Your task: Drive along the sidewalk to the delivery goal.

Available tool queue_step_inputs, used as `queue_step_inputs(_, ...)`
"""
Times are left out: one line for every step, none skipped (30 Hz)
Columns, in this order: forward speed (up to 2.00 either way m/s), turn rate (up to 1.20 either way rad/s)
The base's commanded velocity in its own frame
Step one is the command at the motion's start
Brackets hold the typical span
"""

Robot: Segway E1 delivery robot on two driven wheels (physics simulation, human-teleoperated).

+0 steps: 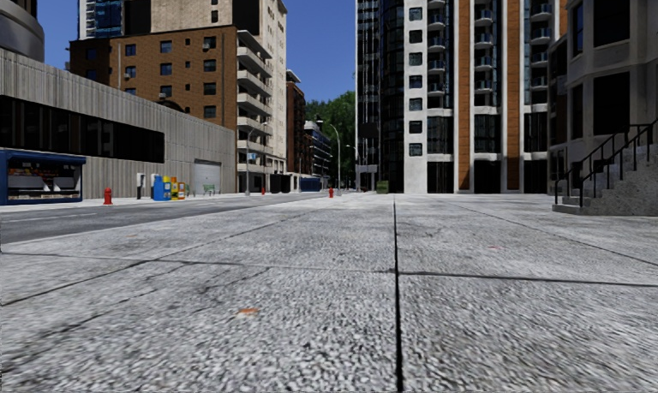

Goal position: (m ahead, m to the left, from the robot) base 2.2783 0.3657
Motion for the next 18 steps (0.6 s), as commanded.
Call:
queue_step_inputs(1.73,0.80)
queue_step_inputs(1.73,0.80)
queue_step_inputs(1.73,1.06)
queue_step_inputs(1.73,1.14)
queue_step_inputs(1.73,1.06)
queue_step_inputs(1.73,0.00)
queue_step_inputs(1.73,0.00)
queue_step_inputs(1.73,0.00)
queue_step_inputs(1.73,0.00)
queue_step_inputs(1.73,0.00)
queue_step_inputs(1.73,0.00)
queue_step_inputs(1.73,0.00)
queue_step_inputs(1.73,0.00)
queue_step_inputs(1.73,0.00)
queue_step_inputs(1.73,0.00)
queue_step_inputs(1.73,0.00)
queue_step_inputs(1.73,0.00)
queue_step_inputs(1.73,0.00)
